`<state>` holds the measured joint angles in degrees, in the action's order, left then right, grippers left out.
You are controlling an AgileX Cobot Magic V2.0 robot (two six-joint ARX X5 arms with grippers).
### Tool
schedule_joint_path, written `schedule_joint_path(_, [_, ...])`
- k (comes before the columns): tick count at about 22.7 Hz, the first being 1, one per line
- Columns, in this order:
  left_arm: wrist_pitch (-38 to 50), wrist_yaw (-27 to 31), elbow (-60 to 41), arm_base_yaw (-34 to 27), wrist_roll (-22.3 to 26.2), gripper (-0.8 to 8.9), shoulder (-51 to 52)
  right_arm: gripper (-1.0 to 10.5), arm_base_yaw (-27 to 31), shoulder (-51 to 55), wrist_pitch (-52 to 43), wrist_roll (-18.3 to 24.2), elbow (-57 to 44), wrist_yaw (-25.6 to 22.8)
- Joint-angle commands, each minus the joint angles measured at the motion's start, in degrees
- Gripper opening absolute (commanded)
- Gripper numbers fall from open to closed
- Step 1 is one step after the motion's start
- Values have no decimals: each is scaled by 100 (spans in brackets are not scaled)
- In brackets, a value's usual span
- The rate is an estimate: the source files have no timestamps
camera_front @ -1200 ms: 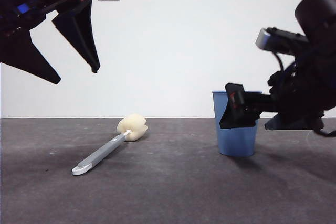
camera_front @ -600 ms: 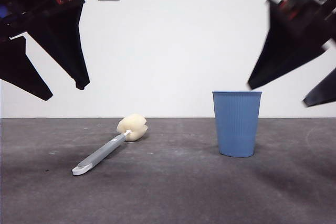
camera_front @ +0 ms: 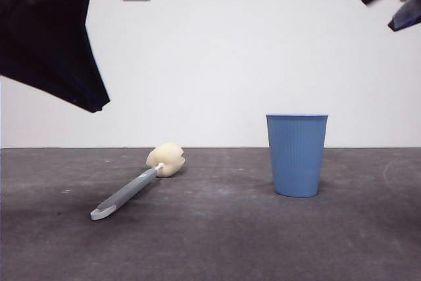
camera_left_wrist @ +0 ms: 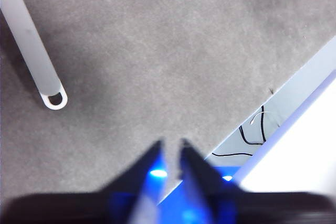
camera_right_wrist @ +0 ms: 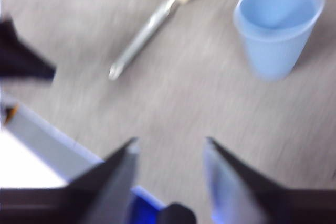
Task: Pick up the cup brush,pick up the cup,insert the brush into the cup,clean the cup,put the cup brush back,put the cup back to the fixed position on the table
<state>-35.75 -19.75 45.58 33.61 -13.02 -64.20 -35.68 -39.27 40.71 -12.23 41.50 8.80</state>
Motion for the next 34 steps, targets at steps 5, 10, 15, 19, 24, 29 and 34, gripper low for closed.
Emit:
schedule_joint_path(5, [7, 15, -52, 15, 125, -3, 2, 1, -13, -7, 17, -33, -11, -15])
schedule_joint_path(10, [151, 15, -52, 15, 125, -3, 2, 1, -13, -4, 15, -33, -11, -15])
schedule_joint_path(15, [415, 39, -52, 15, 127, -3, 2, 1, -13, -4, 17, -33, -11, -15])
schedule_joint_path(19, [782, 1016, -52, -37, 127, -3, 260, 1, -13, -4, 17, -33, -11, -13])
schedule_joint_path(24, [1899, 2573, -63, -444, 1185, -3, 1434, 1, -13, -4, 17, -33, -11, -15])
schedule_joint_path(29, [2649, 2107, -549, -2041, 1486, -3, 2918, 1, -13, -4, 17, -33, -11, -15])
schedule_joint_path(34, [3069, 2109, -1639, -2933, 1480, -3, 3995, 1, -13, -4, 17, -33, -11, -15])
